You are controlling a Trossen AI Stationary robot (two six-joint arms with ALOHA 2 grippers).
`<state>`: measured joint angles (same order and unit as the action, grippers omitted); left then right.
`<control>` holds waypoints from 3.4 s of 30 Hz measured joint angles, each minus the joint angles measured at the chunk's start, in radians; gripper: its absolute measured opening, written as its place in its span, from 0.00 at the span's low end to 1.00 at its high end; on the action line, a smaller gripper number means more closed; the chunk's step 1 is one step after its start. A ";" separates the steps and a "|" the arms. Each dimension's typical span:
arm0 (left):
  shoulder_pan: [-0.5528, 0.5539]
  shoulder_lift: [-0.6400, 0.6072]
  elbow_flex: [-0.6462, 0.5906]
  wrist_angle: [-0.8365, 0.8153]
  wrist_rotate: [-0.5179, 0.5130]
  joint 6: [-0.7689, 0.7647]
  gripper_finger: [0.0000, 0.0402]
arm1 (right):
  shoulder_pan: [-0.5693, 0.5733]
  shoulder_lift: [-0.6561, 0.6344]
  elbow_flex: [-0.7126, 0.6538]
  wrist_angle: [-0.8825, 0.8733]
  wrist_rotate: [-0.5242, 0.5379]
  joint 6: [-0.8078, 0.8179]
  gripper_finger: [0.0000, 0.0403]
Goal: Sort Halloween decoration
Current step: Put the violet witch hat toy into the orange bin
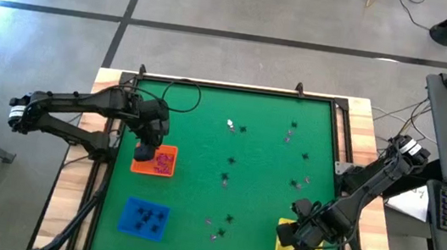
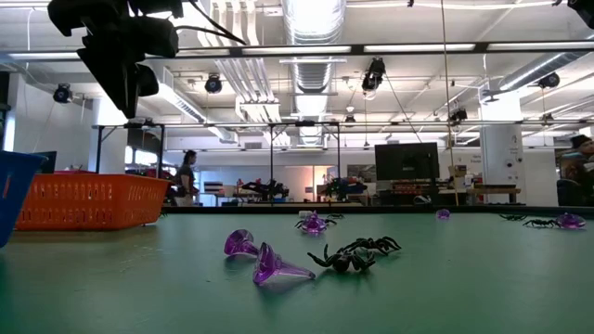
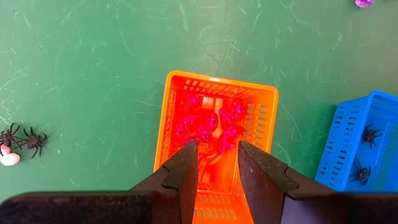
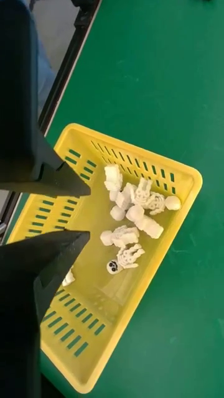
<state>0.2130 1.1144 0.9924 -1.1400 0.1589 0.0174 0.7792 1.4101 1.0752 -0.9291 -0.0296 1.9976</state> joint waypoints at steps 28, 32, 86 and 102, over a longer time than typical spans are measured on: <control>0.000 0.000 0.000 0.000 0.000 0.000 0.24 | 0.000 0.000 0.000 0.097 0.071 0.050 0.31; 0.000 0.000 0.000 0.000 0.000 0.000 0.24 | 0.000 0.000 0.000 0.156 0.141 0.052 0.32; 0.000 0.049 0.000 0.056 -0.003 -0.063 0.24 | -0.076 0.000 0.000 0.257 0.445 -0.271 0.25; 0.000 0.050 0.000 0.104 0.015 -0.203 0.24 | -0.218 -0.002 0.000 0.231 0.527 -0.542 0.31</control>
<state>0.2127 1.1648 0.9928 -1.0364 0.1738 -0.1852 0.5611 1.4083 1.0756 -0.6979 0.4973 1.4552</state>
